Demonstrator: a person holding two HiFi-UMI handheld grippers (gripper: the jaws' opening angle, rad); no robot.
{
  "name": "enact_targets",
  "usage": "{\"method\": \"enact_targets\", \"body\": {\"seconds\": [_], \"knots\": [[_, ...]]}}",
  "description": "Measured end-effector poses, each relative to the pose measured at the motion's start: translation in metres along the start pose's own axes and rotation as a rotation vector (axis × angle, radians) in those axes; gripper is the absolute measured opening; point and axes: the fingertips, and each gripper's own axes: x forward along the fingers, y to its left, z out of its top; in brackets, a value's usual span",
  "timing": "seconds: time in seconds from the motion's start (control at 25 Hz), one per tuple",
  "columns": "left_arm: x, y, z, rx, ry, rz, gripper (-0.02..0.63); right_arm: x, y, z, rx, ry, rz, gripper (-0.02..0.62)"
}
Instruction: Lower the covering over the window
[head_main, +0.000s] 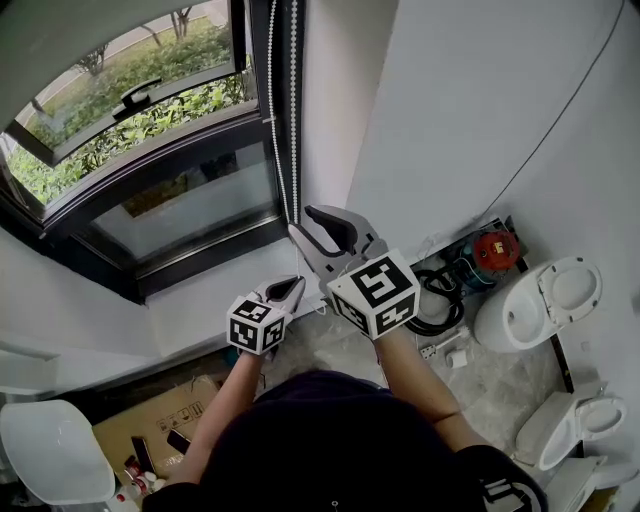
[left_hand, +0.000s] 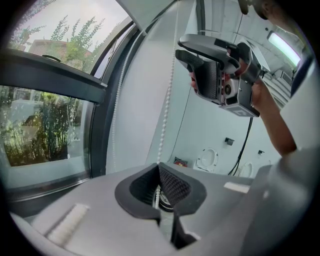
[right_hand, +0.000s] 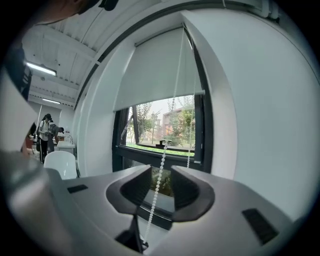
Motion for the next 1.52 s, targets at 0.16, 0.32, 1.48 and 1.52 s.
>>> {"method": "enact_targets", "body": {"seconds": [0.16,0.32,1.48,1.52], "knots": [[0.0,-0.001,0.0,0.0,-0.001,0.005,0.011,0.007,-0.001,-0.001,0.014,0.01,0.001,0.092],[-0.001,-0.001,-0.004,0.003,0.01,0.007,0.011,0.011,0.002,-0.007,-0.001,0.031,-0.005,0.025],[0.007,-0.004,-0.089,-0.082,0.271,-0.043,0.012,0.03,0.002,-0.168,0.093,0.367,-0.01,0.014],[0.007,-0.004,-0.089,-0.083,0.27,-0.042,0.012,0.031,0.002,-0.172,0.097,0.374,-0.009,0.014]]}}
